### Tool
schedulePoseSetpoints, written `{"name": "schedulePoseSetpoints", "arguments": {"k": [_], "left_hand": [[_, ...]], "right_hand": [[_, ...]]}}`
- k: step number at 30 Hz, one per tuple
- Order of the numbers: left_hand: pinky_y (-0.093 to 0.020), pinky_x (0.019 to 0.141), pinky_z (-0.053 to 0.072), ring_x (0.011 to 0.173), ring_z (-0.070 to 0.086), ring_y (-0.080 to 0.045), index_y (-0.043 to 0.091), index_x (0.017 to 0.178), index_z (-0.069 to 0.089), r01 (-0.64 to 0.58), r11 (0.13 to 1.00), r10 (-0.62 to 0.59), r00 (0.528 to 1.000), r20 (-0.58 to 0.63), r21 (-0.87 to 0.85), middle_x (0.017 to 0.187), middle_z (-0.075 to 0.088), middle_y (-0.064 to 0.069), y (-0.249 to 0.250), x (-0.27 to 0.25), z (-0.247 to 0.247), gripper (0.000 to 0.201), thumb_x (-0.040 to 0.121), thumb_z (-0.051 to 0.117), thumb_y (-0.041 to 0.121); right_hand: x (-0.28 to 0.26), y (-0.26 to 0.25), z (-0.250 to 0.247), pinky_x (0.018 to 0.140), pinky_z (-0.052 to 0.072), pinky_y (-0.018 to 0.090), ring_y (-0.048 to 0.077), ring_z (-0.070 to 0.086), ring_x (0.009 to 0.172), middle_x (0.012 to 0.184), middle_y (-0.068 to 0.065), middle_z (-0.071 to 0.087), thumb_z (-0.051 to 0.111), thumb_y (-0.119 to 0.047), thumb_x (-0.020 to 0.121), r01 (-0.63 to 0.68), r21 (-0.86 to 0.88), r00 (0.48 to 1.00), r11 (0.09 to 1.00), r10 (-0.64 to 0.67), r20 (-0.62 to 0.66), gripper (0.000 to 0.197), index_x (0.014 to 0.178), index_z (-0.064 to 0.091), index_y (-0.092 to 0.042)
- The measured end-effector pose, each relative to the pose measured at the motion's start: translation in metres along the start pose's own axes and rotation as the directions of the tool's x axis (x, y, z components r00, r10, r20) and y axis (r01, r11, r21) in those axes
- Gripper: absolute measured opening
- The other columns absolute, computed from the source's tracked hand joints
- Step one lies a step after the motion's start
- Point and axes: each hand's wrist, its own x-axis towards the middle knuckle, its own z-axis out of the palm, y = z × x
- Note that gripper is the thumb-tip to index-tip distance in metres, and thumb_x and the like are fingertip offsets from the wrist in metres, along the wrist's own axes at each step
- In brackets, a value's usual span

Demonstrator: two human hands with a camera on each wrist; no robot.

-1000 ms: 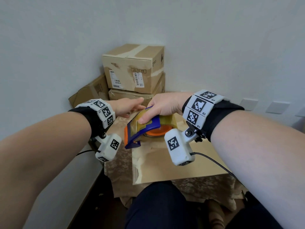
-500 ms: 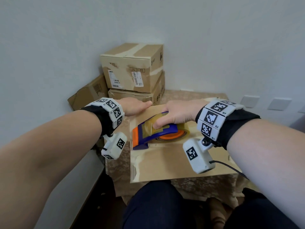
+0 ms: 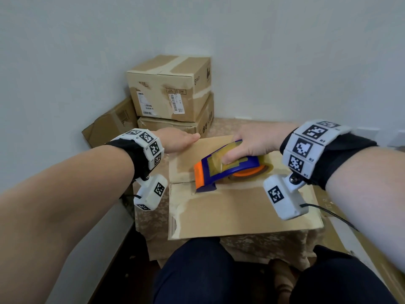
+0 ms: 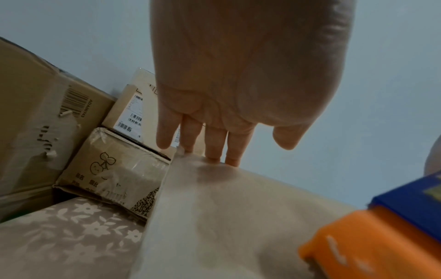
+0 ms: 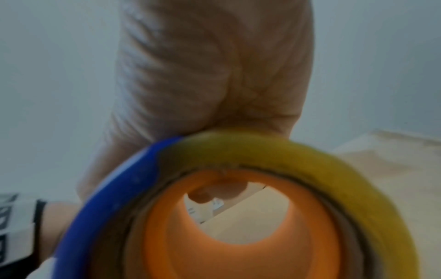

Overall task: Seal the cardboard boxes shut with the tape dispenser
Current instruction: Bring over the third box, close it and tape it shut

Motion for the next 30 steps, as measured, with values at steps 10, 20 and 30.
{"name": "schedulePoseSetpoints", "arguments": {"k": [10,20,30], "left_hand": [[-0.040,0.114,0.024,0.140,0.032,-0.025,0.038,0.149,0.024,0.017,0.992,-0.024,0.998,0.050,0.123,0.155,0.030,0.002,0.026,0.006,0.000,0.064,0.093,0.010,0.066],[-0.040,0.114,0.026,0.137,0.035,-0.030,0.013,0.145,0.038,-0.050,0.998,0.050,0.999,0.010,0.041,0.151,0.036,-0.014,0.056,0.023,0.002,0.072,0.096,0.013,0.060],[-0.049,0.111,0.031,0.132,0.041,-0.035,0.027,0.140,0.045,-0.067,0.997,0.066,0.998,-0.019,-0.036,0.147,0.039,-0.015,0.051,0.029,0.012,0.090,0.077,0.011,0.081]], "right_hand": [[-0.002,-0.012,0.007,0.053,0.031,0.028,0.018,0.041,0.059,0.065,0.002,0.044,0.062,-0.061,0.080,-0.006,-0.127,0.999,0.992,0.001,-0.039,0.050,0.076,0.054,-0.011],[-0.009,-0.003,0.018,0.055,0.033,0.029,0.018,0.043,0.058,0.063,0.001,0.047,0.061,-0.058,0.082,0.020,-0.030,0.999,0.999,-0.021,-0.043,0.047,0.067,0.051,-0.015],[-0.030,0.015,0.021,0.057,0.033,0.026,0.013,0.045,0.057,0.058,-0.006,0.050,0.061,-0.053,0.086,0.027,0.094,1.000,0.995,-0.027,-0.011,0.041,0.059,0.050,-0.024]]}}
